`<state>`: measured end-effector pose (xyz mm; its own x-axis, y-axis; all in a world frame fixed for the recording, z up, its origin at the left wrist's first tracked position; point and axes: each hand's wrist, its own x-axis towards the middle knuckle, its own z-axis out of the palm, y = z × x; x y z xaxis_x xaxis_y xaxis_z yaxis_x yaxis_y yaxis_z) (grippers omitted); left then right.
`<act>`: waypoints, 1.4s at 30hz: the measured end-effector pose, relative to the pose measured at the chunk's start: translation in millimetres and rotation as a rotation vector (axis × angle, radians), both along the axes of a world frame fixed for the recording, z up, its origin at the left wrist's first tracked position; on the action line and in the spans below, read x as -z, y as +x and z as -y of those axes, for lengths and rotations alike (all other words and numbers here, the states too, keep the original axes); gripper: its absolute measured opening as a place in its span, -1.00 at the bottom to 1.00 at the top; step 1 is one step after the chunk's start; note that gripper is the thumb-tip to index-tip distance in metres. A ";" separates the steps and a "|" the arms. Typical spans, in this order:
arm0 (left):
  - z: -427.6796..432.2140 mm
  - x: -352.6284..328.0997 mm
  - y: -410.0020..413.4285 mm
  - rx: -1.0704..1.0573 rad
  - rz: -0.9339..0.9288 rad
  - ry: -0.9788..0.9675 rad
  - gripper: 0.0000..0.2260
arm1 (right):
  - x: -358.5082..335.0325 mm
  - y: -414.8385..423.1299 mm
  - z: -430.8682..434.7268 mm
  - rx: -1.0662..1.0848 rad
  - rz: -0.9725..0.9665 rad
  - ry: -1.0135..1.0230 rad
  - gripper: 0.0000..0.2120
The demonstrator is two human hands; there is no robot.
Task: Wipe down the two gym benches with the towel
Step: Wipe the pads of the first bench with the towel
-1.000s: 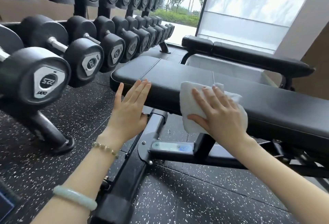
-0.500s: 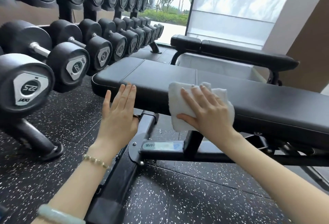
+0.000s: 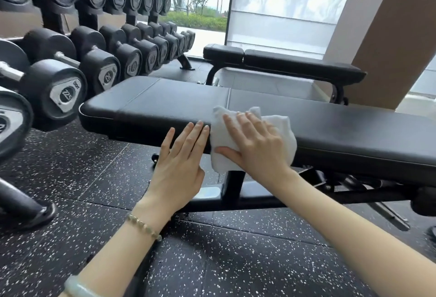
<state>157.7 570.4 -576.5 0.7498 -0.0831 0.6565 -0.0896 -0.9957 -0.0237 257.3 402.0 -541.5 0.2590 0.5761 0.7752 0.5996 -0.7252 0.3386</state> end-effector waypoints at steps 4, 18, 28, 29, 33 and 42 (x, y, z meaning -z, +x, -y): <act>3.9 2.0 -1.2 -0.032 -0.021 -0.013 -0.31 | 5.2 10.8 51.4 -0.019 0.051 0.011 -0.44; 14.3 2.7 -5.9 -0.065 -0.033 -0.035 -0.32 | 6.2 3.6 14.4 -0.010 0.010 0.035 -0.44; 24.7 2.2 -8.3 -0.066 -0.047 -0.005 -0.34 | 9.0 12.0 91.4 0.029 0.062 0.071 -0.46; 26.2 2.0 -7.4 -0.065 -0.043 0.000 -0.33 | 9.0 10.5 75.9 0.029 0.065 0.080 -0.46; 33.2 2.6 -5.8 -0.046 -0.030 -0.007 -0.33 | 9.3 5.9 24.5 -0.011 0.021 0.080 -0.44; 61.6 1.8 3.1 -0.005 -0.022 0.014 -0.37 | 10.4 18.4 73.7 -0.049 0.096 0.085 -0.43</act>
<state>160.8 508.8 -578.3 0.7643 -0.0883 0.6387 -0.0852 -0.9957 -0.0357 275.7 328.3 -551.9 0.1543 0.5178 0.8414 0.6030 -0.7240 0.3349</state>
